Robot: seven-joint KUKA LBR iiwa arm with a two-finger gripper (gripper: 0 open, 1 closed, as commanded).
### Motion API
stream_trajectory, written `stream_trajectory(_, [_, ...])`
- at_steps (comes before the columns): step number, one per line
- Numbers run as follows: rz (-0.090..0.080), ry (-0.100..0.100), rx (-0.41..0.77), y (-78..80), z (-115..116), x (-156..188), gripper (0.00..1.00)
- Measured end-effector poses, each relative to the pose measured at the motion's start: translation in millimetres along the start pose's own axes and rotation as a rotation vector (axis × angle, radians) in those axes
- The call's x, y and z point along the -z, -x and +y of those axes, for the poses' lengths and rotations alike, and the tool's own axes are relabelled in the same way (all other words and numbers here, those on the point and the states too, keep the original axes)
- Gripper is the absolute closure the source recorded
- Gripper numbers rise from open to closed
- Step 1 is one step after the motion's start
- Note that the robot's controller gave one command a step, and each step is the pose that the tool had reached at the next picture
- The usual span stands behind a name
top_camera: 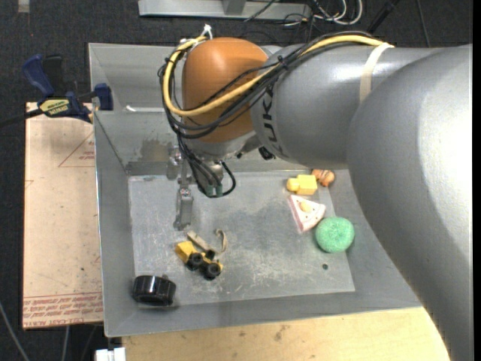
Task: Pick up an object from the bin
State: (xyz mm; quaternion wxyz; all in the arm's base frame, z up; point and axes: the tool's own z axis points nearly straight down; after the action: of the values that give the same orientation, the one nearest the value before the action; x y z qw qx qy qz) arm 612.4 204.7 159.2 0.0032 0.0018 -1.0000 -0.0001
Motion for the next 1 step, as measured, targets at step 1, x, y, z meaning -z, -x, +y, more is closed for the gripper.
stream_trajectory(1, [-0.007, 0.001, -0.004, 1.8, -1.1, 5.2, 0.00])
